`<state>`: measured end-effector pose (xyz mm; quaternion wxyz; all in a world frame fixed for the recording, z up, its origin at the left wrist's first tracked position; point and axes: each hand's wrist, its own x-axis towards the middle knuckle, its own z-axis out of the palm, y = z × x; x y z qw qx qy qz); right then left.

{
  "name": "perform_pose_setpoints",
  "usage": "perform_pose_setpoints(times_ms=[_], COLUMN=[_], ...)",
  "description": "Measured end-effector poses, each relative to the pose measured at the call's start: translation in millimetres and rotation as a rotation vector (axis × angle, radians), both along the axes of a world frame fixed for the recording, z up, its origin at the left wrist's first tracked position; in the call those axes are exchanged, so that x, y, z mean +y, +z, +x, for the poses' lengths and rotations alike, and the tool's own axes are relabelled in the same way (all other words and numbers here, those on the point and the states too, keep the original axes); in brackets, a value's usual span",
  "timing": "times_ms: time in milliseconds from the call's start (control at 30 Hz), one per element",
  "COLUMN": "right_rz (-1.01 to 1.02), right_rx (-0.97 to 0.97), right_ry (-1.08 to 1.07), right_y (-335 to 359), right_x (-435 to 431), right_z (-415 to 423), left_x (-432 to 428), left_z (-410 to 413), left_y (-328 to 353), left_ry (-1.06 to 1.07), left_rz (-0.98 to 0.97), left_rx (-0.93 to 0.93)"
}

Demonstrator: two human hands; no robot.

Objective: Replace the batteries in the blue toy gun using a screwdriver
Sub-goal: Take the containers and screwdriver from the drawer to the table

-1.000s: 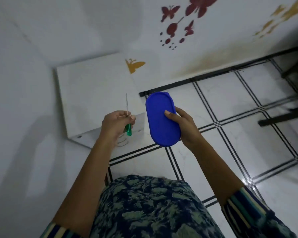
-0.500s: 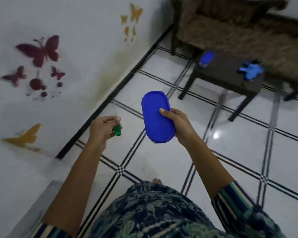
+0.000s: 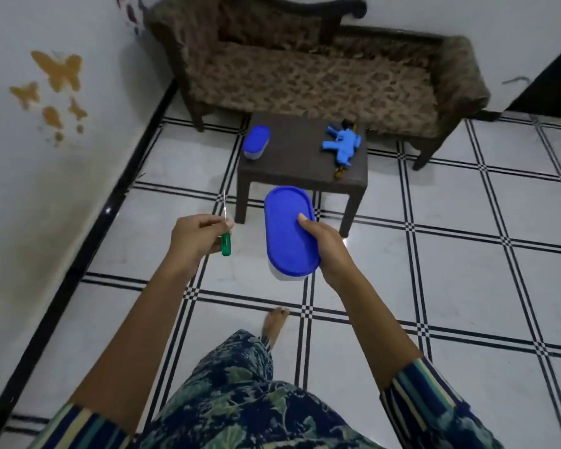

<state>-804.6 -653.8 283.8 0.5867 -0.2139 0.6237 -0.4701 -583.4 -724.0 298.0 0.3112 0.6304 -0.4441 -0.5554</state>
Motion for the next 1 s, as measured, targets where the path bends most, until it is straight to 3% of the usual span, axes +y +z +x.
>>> perform_pose_setpoints(times_ms=[233, 433, 667, 1000], right_rz=[0.046, 0.049, 0.083, 0.072], right_rx=[0.093, 0.180, 0.266, 0.386], right_ry=[-0.124, -0.153, 0.001, -0.006], right_y=[-19, -44, -115, -272], right_x=[-149, -261, -396, -525], right_z=[-114, -201, -274, -306], left_x=[-166, -280, -404, -513], left_z=[-141, -242, -327, -375], left_y=[-7, -40, -122, -281], left_ry=[-0.113, -0.081, 0.037, 0.031], left_rz=[0.024, 0.056, 0.032, 0.021], left_rx=[-0.086, -0.176, -0.325, -0.453])
